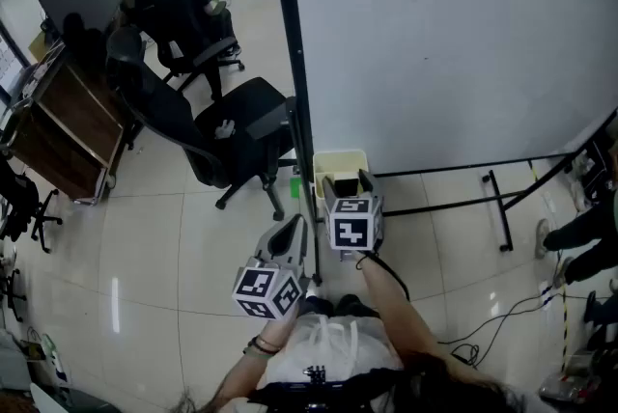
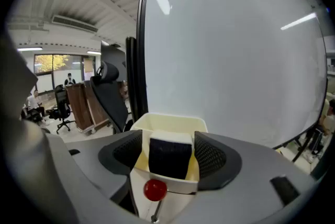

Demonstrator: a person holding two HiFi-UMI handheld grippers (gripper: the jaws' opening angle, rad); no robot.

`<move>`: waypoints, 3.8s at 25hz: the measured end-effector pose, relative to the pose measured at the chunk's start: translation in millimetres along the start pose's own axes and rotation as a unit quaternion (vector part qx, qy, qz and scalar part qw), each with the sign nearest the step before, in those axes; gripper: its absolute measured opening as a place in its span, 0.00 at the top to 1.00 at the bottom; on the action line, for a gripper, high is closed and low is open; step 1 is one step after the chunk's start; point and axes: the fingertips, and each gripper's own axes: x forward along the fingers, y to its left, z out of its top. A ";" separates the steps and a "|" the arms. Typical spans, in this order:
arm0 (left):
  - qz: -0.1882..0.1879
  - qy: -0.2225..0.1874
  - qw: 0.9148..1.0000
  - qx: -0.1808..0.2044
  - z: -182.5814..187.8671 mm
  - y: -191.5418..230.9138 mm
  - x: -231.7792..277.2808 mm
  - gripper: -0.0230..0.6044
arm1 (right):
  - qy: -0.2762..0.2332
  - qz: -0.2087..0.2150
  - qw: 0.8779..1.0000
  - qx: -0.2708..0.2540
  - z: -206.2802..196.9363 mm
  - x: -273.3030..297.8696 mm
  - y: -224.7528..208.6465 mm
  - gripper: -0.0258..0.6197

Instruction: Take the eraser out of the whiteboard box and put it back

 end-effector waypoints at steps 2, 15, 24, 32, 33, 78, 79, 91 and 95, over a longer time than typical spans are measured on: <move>0.002 -0.001 1.000 -0.001 0.7 1.3 0.8 0.99 | -0.009 -0.031 0.999 -0.027 -4.8 6.6 -3.6 0.50; 0.000 -0.003 1.000 0.018 4.7 -2.6 2.6 0.99 | -0.154 0.011 0.988 -0.031 95.2 -106.7 -19.1 0.53; -0.029 -0.024 0.999 0.035 14.4 -20.0 9.8 0.99 | -0.156 0.014 0.987 -0.047 91.8 -123.4 -19.0 0.53; -0.027 -0.017 0.999 0.029 11.1 -13.4 7.8 0.99 | -0.153 0.021 0.987 -0.041 91.1 -119.4 -15.3 0.53; -0.025 -0.016 0.999 0.028 10.4 -12.3 7.0 0.99 | -0.157 0.023 0.987 -0.038 94.9 -120.3 -13.7 0.53; -0.028 -0.008 1.000 0.010 3.2 -17.2 14.7 0.99 | -0.143 0.042 0.988 0.049 57.4 -118.2 -16.2 0.93; -0.025 -0.009 1.000 0.010 3.4 -15.2 13.7 0.99 | -0.143 0.043 0.988 0.048 57.9 -118.3 -15.0 0.93; -0.013 -0.016 1.000 0.009 5.1 -8.2 9.3 0.99 | -0.139 0.049 0.988 0.037 57.0 -118.3 -12.9 0.93; -0.014 -0.015 1.000 0.008 5.0 -9.6 9.1 0.99 | -0.139 0.046 0.988 0.037 54.6 -119.1 -15.5 0.93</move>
